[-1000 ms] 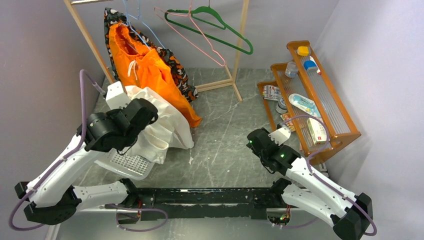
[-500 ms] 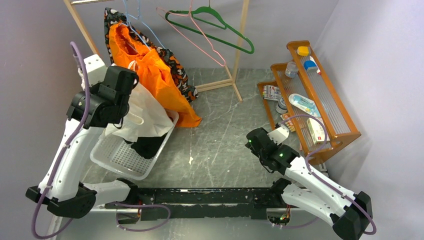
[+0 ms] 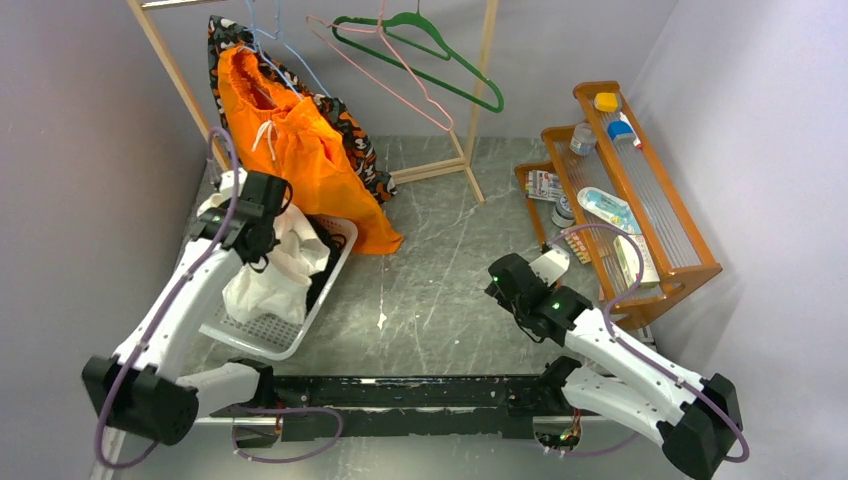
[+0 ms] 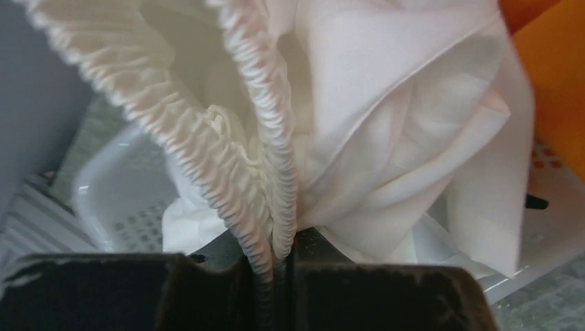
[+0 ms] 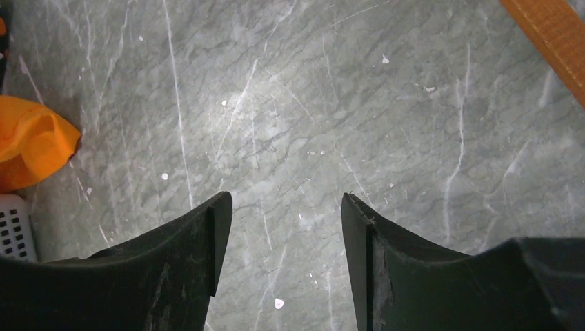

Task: Remove the shorts from the hanger
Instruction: Place the shorts in the basket.

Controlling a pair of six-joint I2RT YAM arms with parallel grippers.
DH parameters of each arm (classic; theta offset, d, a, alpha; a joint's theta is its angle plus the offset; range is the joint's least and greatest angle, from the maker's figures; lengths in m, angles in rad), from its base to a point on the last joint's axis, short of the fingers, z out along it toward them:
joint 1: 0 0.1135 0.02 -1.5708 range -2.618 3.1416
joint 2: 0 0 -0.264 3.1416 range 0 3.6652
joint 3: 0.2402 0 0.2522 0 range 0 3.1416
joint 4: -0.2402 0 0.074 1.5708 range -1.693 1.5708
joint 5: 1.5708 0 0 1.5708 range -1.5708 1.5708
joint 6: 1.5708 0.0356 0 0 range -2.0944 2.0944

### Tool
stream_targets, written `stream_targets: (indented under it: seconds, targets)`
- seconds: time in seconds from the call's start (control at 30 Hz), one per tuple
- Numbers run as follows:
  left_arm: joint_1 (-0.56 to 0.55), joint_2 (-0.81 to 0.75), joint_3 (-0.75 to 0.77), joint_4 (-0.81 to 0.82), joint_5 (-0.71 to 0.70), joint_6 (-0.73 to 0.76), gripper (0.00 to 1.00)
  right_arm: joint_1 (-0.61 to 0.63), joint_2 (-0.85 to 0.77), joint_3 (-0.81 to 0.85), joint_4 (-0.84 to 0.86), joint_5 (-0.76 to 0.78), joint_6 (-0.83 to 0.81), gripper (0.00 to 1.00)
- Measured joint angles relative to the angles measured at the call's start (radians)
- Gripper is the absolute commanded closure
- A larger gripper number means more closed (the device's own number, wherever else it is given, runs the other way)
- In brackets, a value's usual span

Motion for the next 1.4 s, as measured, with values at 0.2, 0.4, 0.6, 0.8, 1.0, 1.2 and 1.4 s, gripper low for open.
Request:
stream_targets:
  seconds: [0.2,0.4,0.6,0.8,1.0,1.2,1.4]
  targets:
    - [0.08,0.129,-0.175,0.209,0.201,0.014,0.92,0.0,0.04,0.011,0.053,-0.081,-0.134,0.37]
    - [0.194,0.169,-0.33,0.388,0.422,0.019,0.91,0.0,0.019,0.019,0.171,-0.224,-0.284,0.37]
    - [0.341,0.219,-0.422,0.54,0.677,0.057,0.87,0.0,0.006,0.04,0.25,-0.32,-0.38,0.37]
    - [0.371,0.204,-0.423,0.564,0.786,0.082,0.44,0.0,0.056,0.093,0.276,-0.381,-0.439,0.37]
    - [0.371,0.024,-0.371,0.453,0.715,0.083,0.19,0.0,0.066,0.096,0.347,-0.49,-0.496,0.36]
    - [0.37,-0.125,-0.27,0.383,0.597,0.081,0.1,0.0,0.091,0.125,0.418,-0.584,-0.549,0.36]
    - [0.37,-0.083,-0.19,0.375,0.518,0.096,0.06,0.0,0.145,0.18,0.449,-0.622,-0.576,0.36]
